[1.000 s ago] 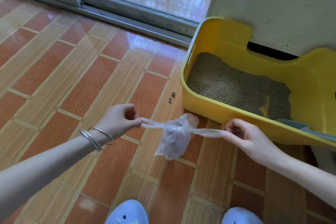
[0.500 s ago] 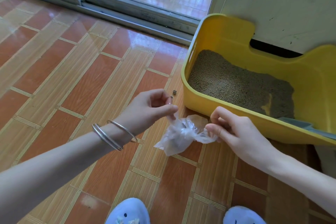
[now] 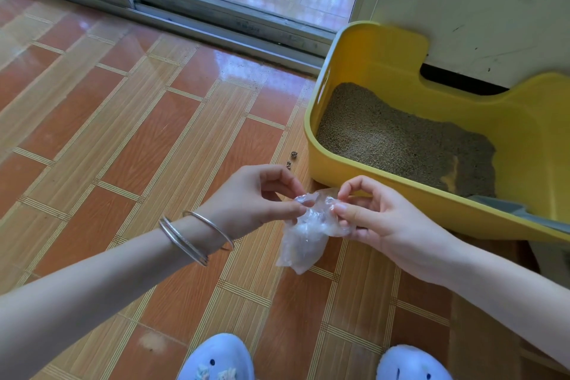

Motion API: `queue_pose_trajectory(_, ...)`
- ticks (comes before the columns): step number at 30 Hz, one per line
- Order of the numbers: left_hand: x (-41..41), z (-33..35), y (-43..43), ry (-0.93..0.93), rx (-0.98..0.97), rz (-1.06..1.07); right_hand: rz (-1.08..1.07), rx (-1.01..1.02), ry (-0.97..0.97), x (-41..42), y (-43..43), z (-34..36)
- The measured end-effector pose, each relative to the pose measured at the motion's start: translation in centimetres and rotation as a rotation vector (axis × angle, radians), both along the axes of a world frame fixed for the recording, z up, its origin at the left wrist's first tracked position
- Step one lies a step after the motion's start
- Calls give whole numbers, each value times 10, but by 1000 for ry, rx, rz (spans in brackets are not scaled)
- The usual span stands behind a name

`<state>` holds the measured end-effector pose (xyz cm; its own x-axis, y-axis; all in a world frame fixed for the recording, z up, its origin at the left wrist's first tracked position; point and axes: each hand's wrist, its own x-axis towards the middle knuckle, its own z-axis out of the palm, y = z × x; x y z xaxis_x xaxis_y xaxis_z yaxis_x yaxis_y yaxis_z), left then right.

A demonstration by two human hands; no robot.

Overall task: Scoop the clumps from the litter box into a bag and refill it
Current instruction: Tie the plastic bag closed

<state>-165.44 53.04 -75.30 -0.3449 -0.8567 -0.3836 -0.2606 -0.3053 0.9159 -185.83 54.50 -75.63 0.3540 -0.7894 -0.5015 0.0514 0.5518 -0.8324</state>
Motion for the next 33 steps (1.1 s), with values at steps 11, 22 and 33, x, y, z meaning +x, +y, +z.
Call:
queue_pose_trajectory(11, -4, -1, 14, -92, -300, -111, -82, 102, -28, 1, 1, 5)
queue_pose_trajectory(22, -2, -8, 10, -427, -704, -162, -98, 66, 16, 10, -3, 5)
queue_pose_trajectory(33, 38, -34, -10, -1171, -966, -351, 513, -1287, 1267, 5, -38, 2)
